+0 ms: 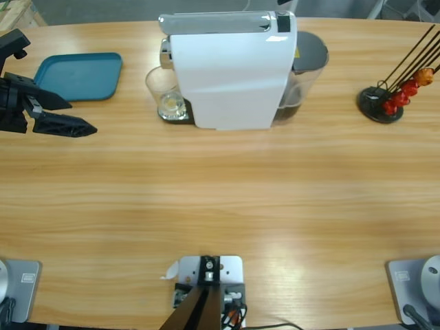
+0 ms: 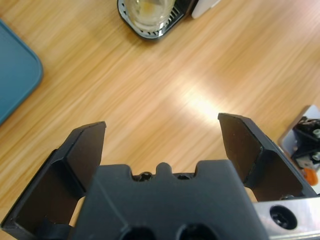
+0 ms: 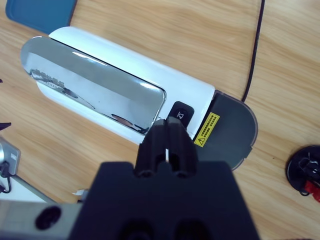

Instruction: Pour coffee

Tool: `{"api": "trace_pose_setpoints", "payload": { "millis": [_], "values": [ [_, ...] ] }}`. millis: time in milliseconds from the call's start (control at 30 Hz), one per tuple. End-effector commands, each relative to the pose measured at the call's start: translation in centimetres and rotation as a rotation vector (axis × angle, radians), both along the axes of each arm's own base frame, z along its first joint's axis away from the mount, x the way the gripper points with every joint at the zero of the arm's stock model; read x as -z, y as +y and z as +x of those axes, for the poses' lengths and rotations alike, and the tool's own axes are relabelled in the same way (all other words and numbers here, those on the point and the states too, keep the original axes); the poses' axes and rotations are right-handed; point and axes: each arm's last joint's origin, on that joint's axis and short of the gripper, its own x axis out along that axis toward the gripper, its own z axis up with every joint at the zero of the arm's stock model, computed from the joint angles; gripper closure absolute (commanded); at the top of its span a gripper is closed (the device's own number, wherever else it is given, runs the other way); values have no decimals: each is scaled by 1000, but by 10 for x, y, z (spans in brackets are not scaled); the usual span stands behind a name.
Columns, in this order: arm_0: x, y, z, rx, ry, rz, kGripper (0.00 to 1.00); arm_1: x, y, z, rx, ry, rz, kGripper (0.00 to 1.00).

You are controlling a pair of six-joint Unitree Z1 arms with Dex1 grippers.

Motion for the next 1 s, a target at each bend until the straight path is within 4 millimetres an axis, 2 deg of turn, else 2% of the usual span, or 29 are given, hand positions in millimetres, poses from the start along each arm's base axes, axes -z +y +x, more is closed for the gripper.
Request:
{"api": "trace_pose_setpoints", "payload": {
  "millis": [33,533,1000],
  "values": [
    [14,-2,0,-3,59,33,23,24,8,11,8,55,-57,1000],
    [15,-2,0,-2,62,35,23,38,11,16,8,88,-81,1000],
    [17,-3,2,-2,72,39,23,34,7,17,24,68,-87,1000]
  ]
}}
